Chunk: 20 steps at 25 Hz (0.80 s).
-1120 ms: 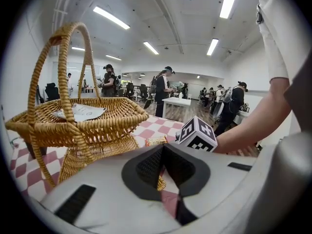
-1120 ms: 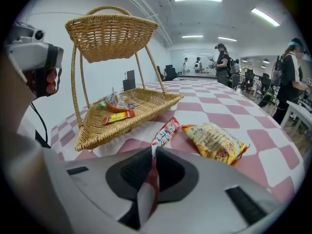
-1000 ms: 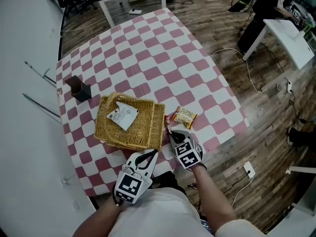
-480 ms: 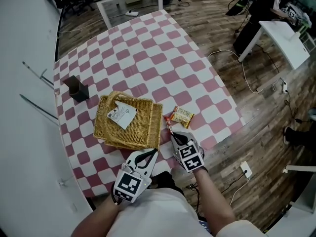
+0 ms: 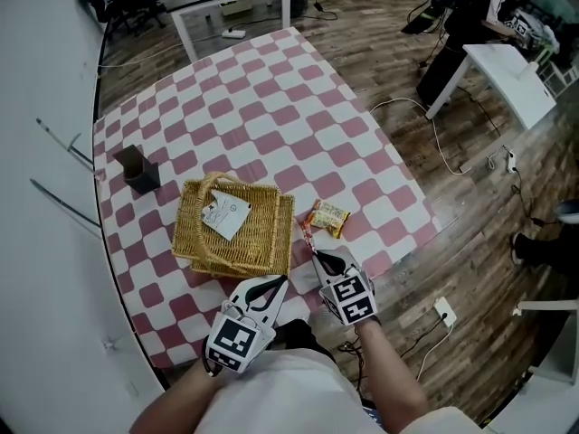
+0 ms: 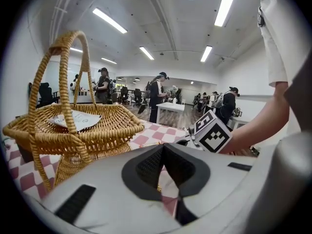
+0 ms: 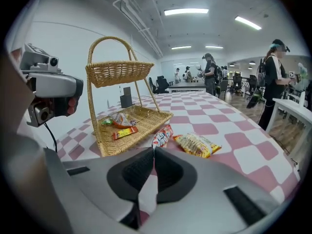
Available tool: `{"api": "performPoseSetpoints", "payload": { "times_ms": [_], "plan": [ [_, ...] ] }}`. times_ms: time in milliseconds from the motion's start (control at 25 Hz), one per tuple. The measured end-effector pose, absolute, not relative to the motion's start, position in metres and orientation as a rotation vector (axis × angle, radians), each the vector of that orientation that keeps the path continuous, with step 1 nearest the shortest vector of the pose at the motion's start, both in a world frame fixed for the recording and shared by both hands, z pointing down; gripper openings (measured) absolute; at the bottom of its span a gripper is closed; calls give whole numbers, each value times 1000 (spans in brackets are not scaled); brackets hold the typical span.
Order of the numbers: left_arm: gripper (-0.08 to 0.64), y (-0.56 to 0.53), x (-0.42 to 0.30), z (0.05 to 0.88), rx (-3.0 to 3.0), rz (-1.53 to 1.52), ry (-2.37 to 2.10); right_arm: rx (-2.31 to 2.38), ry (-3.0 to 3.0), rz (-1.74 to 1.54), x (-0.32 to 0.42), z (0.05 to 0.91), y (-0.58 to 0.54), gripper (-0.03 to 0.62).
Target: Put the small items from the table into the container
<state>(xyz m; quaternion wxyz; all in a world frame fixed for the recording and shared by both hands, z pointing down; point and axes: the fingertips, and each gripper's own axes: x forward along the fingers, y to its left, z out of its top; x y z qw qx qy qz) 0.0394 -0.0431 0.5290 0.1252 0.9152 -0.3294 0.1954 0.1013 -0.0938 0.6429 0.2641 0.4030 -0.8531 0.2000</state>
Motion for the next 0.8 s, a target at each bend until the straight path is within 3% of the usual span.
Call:
{"api": "performPoseSetpoints", "payload": {
  "times_ms": [800],
  "plan": [
    [-9,-35,41,498,2753,434,-865,1303,-2365,475,112,557,-81,23]
  ]
}}
